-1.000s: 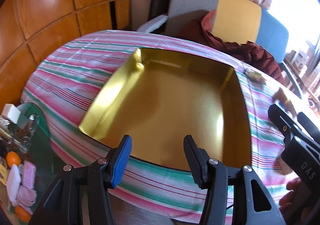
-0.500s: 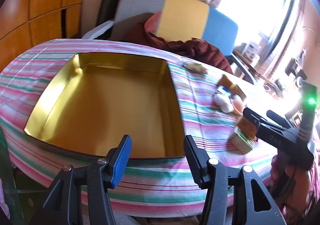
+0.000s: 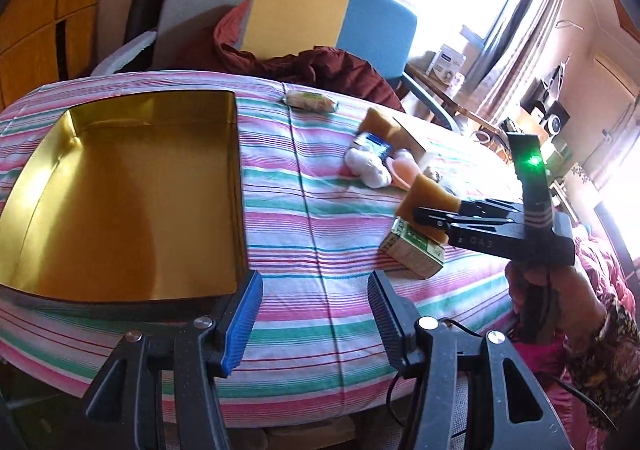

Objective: Organize objects
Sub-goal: 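Grasp the yellow sponge with the right tool while the left tool moves toward the green box, then close the left tool on the green tea box while the right tool holds the sponge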

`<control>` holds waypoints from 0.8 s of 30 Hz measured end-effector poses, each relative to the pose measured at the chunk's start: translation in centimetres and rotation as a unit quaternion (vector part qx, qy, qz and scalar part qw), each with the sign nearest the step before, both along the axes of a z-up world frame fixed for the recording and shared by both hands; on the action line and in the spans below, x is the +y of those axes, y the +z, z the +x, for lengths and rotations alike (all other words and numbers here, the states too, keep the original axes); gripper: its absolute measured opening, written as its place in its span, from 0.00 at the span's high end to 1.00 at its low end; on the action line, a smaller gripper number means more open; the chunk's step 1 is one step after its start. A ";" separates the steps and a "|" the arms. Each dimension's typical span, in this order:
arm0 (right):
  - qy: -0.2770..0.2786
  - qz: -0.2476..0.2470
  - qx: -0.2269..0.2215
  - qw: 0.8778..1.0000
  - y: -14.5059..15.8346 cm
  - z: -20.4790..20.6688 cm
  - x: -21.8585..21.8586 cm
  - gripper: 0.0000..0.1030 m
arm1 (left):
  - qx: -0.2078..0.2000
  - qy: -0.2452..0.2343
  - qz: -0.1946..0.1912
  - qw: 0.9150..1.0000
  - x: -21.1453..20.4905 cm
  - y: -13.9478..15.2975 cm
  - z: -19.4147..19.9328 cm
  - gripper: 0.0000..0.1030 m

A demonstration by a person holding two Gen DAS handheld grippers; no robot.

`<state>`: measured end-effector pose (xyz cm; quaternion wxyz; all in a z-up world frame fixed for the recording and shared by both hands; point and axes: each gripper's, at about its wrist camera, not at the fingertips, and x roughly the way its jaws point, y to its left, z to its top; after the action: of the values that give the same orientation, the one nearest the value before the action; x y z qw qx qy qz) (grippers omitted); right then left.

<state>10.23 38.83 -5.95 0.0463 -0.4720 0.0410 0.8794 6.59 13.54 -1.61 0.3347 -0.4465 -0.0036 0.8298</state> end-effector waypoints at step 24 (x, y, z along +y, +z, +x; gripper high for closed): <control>-0.055 -0.148 0.099 0.982 2.3 1.6 7.8 0.58 | -0.167 -0.080 -0.050 0.981 17.3 -6.2 -1.2 0.46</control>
<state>11.86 46.65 -3.67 0.0194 -0.3814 0.2011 0.9020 5.39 30.88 -7.82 0.3723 -0.5938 0.0180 0.7131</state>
